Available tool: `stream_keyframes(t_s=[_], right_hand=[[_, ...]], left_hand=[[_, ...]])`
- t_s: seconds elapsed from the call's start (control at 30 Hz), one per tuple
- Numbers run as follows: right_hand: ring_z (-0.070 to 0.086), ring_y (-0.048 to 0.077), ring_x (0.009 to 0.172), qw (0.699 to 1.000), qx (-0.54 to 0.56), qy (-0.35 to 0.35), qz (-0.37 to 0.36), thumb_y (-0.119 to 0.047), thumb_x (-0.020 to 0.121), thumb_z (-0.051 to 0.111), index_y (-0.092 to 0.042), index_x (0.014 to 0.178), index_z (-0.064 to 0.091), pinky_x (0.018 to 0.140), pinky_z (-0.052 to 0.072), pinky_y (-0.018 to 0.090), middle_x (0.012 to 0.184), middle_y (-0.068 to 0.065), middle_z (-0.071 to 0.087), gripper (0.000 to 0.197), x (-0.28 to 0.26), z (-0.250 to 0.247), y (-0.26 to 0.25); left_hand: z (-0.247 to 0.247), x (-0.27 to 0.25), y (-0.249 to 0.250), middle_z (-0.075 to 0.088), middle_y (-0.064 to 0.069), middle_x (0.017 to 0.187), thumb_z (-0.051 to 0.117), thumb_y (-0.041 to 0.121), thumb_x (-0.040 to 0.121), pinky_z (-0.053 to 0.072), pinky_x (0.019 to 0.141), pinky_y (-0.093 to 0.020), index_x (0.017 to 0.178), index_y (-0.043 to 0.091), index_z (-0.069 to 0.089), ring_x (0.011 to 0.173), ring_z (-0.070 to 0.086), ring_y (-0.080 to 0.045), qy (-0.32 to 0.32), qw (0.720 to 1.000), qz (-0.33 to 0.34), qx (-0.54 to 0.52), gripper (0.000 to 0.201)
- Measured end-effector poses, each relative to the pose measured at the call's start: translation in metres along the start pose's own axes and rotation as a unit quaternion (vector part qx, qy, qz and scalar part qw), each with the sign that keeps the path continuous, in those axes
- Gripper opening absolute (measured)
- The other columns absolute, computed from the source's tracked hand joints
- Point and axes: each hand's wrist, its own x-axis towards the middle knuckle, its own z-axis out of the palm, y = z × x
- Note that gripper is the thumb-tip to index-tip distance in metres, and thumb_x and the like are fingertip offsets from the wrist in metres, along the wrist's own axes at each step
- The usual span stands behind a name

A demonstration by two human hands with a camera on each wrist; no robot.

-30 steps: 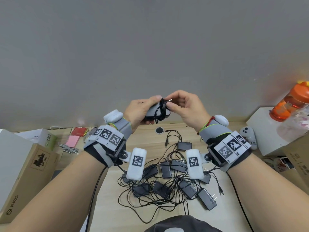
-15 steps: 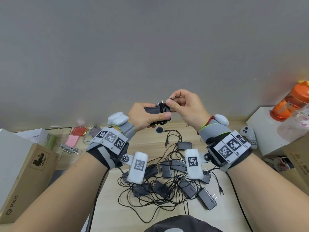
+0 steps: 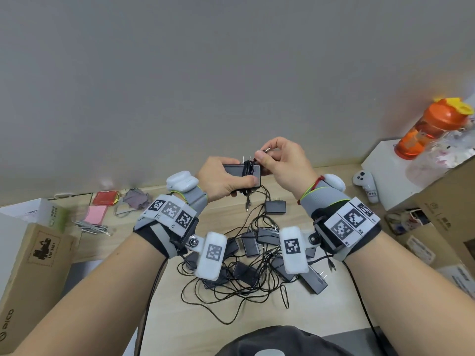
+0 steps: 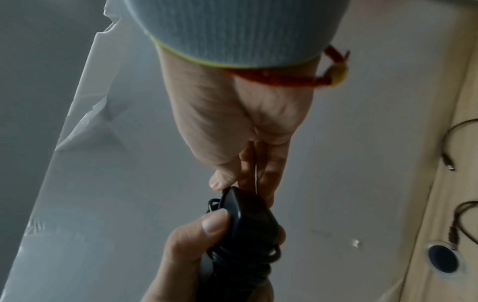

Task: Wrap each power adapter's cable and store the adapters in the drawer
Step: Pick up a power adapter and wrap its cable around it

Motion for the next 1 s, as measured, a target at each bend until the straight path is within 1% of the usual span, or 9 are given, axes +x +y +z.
stream_keyframes(t_s=[0.13,0.27,0.43,0.57,0.67,0.77,0.87,0.93,1.0], right_hand=[[0.057,0.023,0.067,0.998,0.012,-0.016,0.059,-0.014,0.092,0.066,-0.018,0.086,0.060,0.080,0.057,0.054,0.067,0.001,0.063,0.009,-0.019,-0.001,0.012],[0.061,0.022,0.070,0.995,-0.001,-0.025,0.100,-0.018,0.090,0.069,-0.020,0.091,0.064,0.079,0.056,0.044,0.080,0.017,0.064,0.006,-0.046,-0.004,0.023],[0.062,0.013,0.058,0.988,-0.012,0.051,0.142,-0.017,0.092,0.068,-0.019,0.076,0.062,0.072,0.058,0.043,0.065,0.000,0.065,0.016,-0.085,-0.010,0.046],[0.070,0.032,0.072,0.983,-0.055,0.087,0.151,-0.059,0.070,0.068,-0.036,0.071,0.067,0.075,0.058,0.054,0.071,0.002,0.072,0.022,-0.099,-0.009,0.056],[0.070,0.035,0.075,0.982,-0.067,0.080,0.157,-0.072,0.059,0.062,-0.043,0.076,0.066,0.076,0.057,0.056,0.075,0.005,0.073,0.034,-0.100,-0.010,0.065],[0.067,0.024,0.067,0.984,-0.045,0.055,0.166,-0.061,0.067,0.072,-0.033,0.078,0.067,0.080,0.057,0.051,0.074,0.004,0.071,0.030,-0.109,-0.017,0.053],[0.062,0.021,0.067,0.986,0.004,0.042,0.163,-0.031,0.083,0.077,-0.023,0.087,0.065,0.077,0.055,0.043,0.077,0.012,0.066,0.015,-0.124,-0.033,0.042],[0.060,0.018,0.064,0.987,0.022,0.053,0.153,-0.020,0.086,0.075,-0.018,0.091,0.064,0.068,0.055,0.034,0.072,0.009,0.059,0.012,-0.142,-0.057,0.048],[0.058,0.012,0.056,0.986,0.026,0.064,0.151,-0.014,0.087,0.073,-0.015,0.090,0.063,0.059,0.051,0.026,0.070,0.009,0.056,0.011,-0.155,-0.073,0.055]], left_hand=[[0.014,0.002,-0.019,0.068,-0.005,0.065,0.078,0.046,0.041,0.049,0.057,-0.033,0.078,0.014,0.071,0.054,0.058,-0.019,-0.011,0.999,-0.006,0.042,0.049],[0.028,0.002,-0.043,0.070,0.003,0.066,0.077,0.052,0.040,0.051,0.065,-0.033,0.076,0.024,0.070,0.058,0.060,-0.015,-0.049,0.996,-0.020,0.071,0.046],[0.055,-0.010,-0.060,0.071,0.006,0.076,0.087,0.043,0.053,0.054,0.069,-0.025,0.088,0.023,0.068,0.066,0.064,-0.010,-0.125,0.990,-0.014,0.069,0.045],[0.064,-0.029,-0.060,0.060,0.016,0.079,0.091,0.034,0.063,0.043,0.052,-0.002,0.104,0.025,0.061,0.051,0.056,0.016,-0.134,0.990,-0.009,0.046,0.051],[0.063,-0.043,-0.056,0.058,0.017,0.075,0.091,0.039,0.061,0.043,0.055,-0.005,0.077,0.033,0.059,0.054,0.057,0.012,-0.128,0.990,-0.003,0.067,0.036],[0.065,-0.051,-0.053,0.066,0.013,0.086,0.090,0.047,0.057,0.047,0.070,-0.015,0.089,0.035,0.061,0.081,0.064,-0.003,-0.107,0.990,0.003,0.095,0.045],[0.081,-0.055,-0.052,0.076,-0.001,0.094,0.090,0.053,0.049,0.057,0.072,-0.026,0.107,0.021,0.071,0.089,0.073,-0.020,-0.119,0.988,0.010,0.096,0.069],[0.108,-0.065,-0.047,0.076,-0.001,0.096,0.087,0.069,0.034,0.053,0.072,-0.025,0.111,0.021,0.072,0.089,0.071,-0.016,-0.121,0.985,0.030,0.116,0.093],[0.129,-0.069,-0.045,0.076,0.004,0.093,0.083,0.077,0.028,0.052,0.073,-0.026,0.105,0.027,0.075,0.087,0.068,-0.009,-0.120,0.983,0.038,0.135,0.093]])
